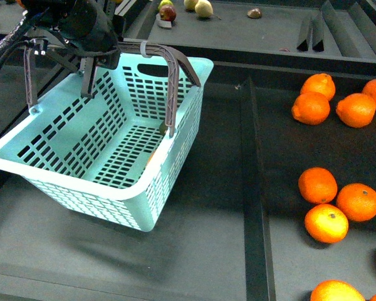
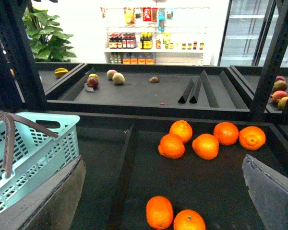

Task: Pick mango and avocado into basket

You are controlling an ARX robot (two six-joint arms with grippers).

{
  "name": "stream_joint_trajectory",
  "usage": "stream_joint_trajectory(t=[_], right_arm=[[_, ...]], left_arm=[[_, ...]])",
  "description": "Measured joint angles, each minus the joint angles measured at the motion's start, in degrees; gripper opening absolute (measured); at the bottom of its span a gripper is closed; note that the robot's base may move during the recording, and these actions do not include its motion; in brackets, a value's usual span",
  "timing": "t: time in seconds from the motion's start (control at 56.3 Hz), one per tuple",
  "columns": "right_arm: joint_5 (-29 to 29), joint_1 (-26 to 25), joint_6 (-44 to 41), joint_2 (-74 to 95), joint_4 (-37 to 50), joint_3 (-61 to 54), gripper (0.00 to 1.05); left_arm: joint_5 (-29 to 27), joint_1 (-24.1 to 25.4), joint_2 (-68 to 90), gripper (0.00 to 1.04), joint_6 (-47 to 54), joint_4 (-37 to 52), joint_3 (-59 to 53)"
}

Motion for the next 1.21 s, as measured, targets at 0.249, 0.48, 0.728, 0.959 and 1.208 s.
stream_joint_trajectory(t=[0.249,0.48,0.728,0.959,1.208], right_arm=[[0.0,0.0,0.0,0.0,0.0,0.0,0.97],[0.0,0.0,0.0,0.0,0.0,0.0,0.97],[0.0,0.0,0.0,0.0,0.0,0.0,0.97],[0.0,0.0,0.0,0.0,0.0,0.0,0.97],[0.0,0.0,0.0,0.0,0.0,0.0,0.97]], left_arm=[[-0.5,-0.3,-0.3,0.38,-0.7,-2.5,-0.2],[-6.5,-0.3,-8.7,0.84,-7.2,-5.0,-6.4],[-10.4,0.5,-27.0,0.97,-11.1,-19.4,-19.4],[3.2,3.9,-40.1,0.55,56.1,44.3,-51.4],[5.5,6.2,-50.4,0.06,82.4,51.7,-65.3]])
